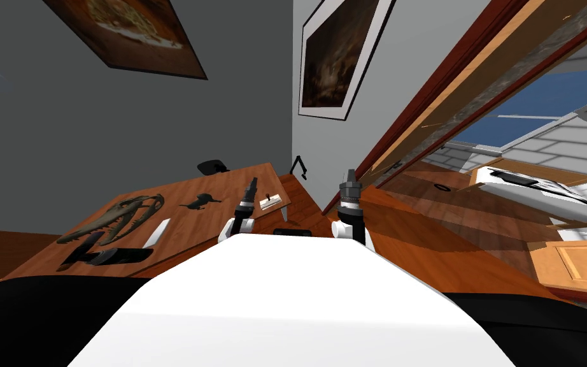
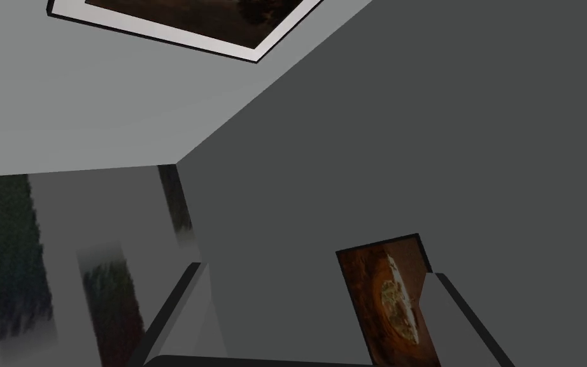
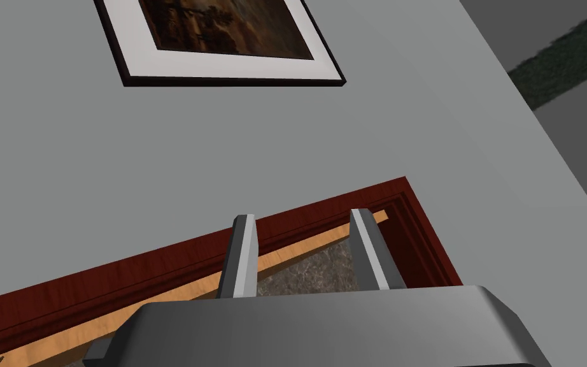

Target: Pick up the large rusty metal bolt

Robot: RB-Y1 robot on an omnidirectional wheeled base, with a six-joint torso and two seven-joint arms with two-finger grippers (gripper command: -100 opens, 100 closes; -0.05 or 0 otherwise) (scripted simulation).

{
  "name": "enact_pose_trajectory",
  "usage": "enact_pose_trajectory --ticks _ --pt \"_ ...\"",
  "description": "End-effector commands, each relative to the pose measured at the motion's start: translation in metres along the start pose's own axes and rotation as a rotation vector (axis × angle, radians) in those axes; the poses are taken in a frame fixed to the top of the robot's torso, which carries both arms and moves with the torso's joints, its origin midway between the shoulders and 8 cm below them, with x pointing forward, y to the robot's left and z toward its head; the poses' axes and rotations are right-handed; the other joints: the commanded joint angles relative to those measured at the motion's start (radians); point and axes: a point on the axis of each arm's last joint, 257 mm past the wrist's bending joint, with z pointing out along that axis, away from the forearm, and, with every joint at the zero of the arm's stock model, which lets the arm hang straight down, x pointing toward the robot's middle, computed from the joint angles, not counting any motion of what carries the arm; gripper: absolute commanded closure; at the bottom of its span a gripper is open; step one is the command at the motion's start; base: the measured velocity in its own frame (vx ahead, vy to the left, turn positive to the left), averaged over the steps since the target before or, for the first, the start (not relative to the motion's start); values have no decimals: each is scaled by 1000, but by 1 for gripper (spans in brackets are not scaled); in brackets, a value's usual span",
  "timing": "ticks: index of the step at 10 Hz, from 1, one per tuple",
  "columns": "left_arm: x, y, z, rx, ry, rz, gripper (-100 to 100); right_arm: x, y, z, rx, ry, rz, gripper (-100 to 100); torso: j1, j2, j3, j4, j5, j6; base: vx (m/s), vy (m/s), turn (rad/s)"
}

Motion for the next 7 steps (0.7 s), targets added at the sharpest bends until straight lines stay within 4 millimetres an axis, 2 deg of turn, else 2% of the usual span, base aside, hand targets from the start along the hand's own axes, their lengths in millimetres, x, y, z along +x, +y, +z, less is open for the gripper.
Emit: enact_pose_trajectory --ticks 1,4,5,6,7 --pt "8 13 -4 -27 22 26 -100 0 0 0 0 0 0 0 0 0 0 0 0 0 -1 8 -16" --pt "26 36 -8 -63 71 104 -100 0 0 0 0 0 0 0 0 0 0 0 0 0 -1 6 -45" --pt "27 38 -9 -68 73 104 -100 0 0 0 0 0 0 0 0 0 0 0 0 0 -1 7 -30" --pt "36 50 -12 -87 101 143 -100 0 0 0 0 0 0 0 0 0 0 0 0 0 -1 8 -46" --pt "36 51 -13 -88 101 143 -100 0 0 0 0 0 0 0 0 0 0 0 0 0 -2 7 -40"
